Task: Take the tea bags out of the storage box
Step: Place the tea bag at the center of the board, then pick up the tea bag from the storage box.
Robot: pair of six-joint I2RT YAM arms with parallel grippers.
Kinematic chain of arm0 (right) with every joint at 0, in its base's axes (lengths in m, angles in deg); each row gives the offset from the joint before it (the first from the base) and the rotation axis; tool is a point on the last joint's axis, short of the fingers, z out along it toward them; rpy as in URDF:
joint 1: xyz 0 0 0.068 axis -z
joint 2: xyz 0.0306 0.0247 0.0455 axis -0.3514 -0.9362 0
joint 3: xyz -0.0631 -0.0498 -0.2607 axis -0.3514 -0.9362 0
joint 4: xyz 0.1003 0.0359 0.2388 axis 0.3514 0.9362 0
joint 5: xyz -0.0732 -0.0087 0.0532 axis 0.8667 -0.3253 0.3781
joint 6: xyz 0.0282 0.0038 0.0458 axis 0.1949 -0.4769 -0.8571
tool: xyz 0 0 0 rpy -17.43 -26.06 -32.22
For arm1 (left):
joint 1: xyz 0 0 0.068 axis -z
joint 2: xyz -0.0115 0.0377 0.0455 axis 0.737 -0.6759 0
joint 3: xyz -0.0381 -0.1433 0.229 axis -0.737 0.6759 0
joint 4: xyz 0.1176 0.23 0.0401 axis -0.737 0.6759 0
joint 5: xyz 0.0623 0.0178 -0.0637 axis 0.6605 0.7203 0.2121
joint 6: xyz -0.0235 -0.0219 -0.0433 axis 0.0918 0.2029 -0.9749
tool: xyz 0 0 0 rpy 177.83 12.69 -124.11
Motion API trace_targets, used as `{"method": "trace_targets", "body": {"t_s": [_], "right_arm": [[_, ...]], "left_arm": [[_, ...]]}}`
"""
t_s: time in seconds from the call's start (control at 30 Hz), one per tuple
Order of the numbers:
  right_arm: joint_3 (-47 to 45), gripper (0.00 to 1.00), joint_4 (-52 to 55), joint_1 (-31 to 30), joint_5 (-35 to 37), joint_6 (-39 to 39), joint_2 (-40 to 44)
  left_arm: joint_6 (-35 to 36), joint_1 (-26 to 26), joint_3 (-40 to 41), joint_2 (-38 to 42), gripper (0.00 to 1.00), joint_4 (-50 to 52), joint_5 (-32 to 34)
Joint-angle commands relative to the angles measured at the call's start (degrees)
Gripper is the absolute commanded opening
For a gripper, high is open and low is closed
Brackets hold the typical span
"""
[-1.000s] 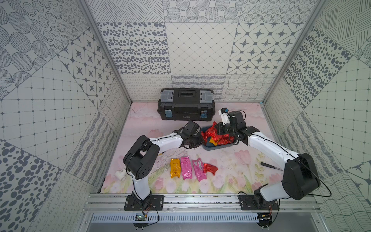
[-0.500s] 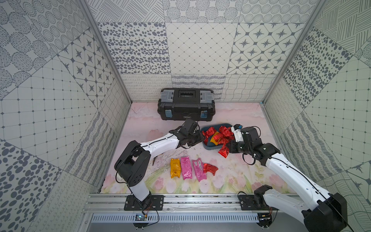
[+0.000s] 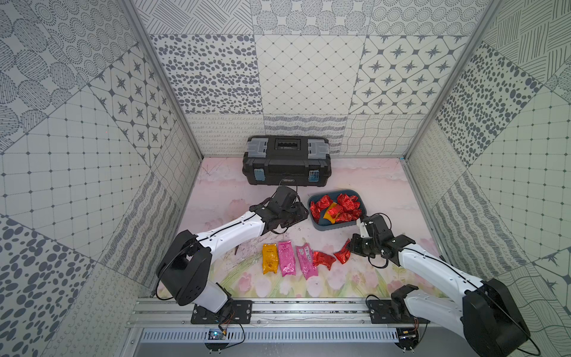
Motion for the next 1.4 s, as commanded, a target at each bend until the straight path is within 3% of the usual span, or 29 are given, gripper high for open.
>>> {"method": "trace_targets", "body": {"t_s": [0.0,0.13,0.27,0.43,0.73,1.17,1.37], "right_arm": [[-0.6,0.25,-5.4,0.7,0.0,-1.2,-0.2],[0.9,0.44,-1.4,1.4,3.0,-0.5,4.0],[6.6,0.5,4.6,1.5,6.2,4.2,8.1],[12.8,0.51,8.5,1.5,9.7,8.6,9.5],[15.1,0.51,10.1,1.5,14.3,10.1,13.9],[14.8,0.52,13.1,1.5,16.2,9.3,17.4],[15.0,0.52,13.5,1.5,16.2,9.0,17.6]], "left_arm": [[2.4,-0.1,1.0,1.8,0.55,0.5,0.3],[3.8,-0.1,1.0,2.5,0.56,0.6,0.0],[8.0,-0.1,-0.9,1.3,0.57,-1.3,-3.4],[17.6,1.3,-10.0,-5.6,0.6,1.9,-8.8],[32.7,5.6,-32.6,-22.6,0.78,16.3,-8.6],[39.4,7.4,-54.4,-40.9,0.84,27.9,-6.6],[39.8,7.5,-58.8,-45.3,0.77,30.4,-3.5]]}}
